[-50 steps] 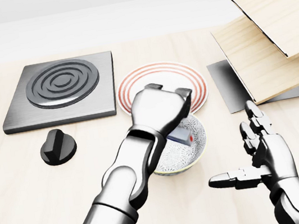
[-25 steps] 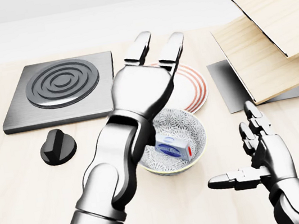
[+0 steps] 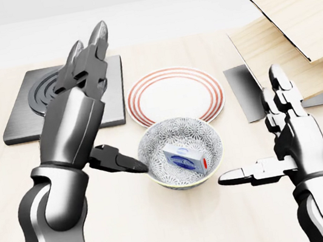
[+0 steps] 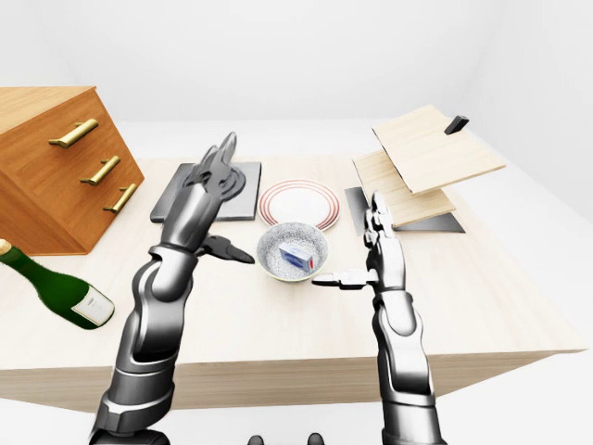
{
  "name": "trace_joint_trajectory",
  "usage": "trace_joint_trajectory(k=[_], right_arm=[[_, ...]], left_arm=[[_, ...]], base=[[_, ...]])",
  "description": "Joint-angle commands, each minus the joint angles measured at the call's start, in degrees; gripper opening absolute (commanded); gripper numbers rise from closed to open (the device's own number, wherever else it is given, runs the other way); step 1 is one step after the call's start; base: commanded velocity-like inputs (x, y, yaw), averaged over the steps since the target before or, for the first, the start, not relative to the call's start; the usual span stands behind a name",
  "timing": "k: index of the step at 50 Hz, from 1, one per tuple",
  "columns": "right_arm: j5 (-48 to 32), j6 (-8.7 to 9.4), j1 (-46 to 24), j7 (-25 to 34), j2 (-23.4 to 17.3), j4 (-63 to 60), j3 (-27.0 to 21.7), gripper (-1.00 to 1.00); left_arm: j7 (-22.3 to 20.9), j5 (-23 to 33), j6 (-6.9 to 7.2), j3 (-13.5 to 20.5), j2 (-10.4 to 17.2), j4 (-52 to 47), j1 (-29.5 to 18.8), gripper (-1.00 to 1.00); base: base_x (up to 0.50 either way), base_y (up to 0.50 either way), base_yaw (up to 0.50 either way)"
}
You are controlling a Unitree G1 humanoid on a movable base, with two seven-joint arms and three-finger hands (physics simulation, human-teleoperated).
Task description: Pick up the cream cheese and put it in the bowl.
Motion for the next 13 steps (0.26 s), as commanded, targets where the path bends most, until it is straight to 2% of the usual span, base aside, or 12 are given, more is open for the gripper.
trace_joint_trajectory(k=[1,3,4,7,8,10,11,12,13], right_arm=[[-2.4,0.0,0.7,-1.2,0.9,-10.3,1.1,1.0],[-3.0,0.0,1.2,-1.6,1.3,-11.3,1.2,1.0],[-2.5,0.0,1.5,-1.4,1.5,-12.2,1.0,1.0],[-3.4,0.0,2.2,-1.9,1.7,-15.3,1.3,1.0],[-3.3,0.0,2.9,-1.8,1.9,-18.0,1.5,1.0],[-3.9,0.0,3.7,-2.0,2.4,-20.9,2.0,1.0],[-4.7,0.0,4.5,-2.4,2.6,-23.6,2.6,1.0],[-4.8,0.0,4.6,-2.3,2.7,-23.8,2.6,1.0],[-5.4,0.0,5.3,-2.5,3.0,-26.5,3.2,1.0]], left_arm=[[1.1,-16.0,0.0,1.4,1.4,-12.6,9.5,1.0],[2.9,-15.9,0.0,0.8,2.0,-13.6,12.0,1.0],[3.2,-17.7,0.0,0.9,1.6,-13.5,12.9,1.0],[4.9,-18.4,-0.86,0.8,2.0,-13.2,14.6,1.0],[5.1,-20.9,-1.41,1.1,1.6,-14.1,15.9,1.0],[5.1,-23.9,-0.65,1.3,1.3,-15.7,16.8,1.0],[5.1,-25.9,-1.3,1.3,1.3,-17.9,18.3,1.0],[5.3,-26.1,-1.25,1.2,1.5,-18.0,18.4,1.0],[4.8,-29.1,-1.35,1.3,1.2,-20.4,20.1,1.0]], base=[[0.0,0.0,0.0],[0.0,0.0,0.0],[0.0,0.0,0.0],[0.0,0.0,0.0],[0.0,0.0,0.0],[0.0,0.0,0.0],[0.0,0.0,0.0],[0.0,0.0,0.0],[0.0,0.0,0.0]])
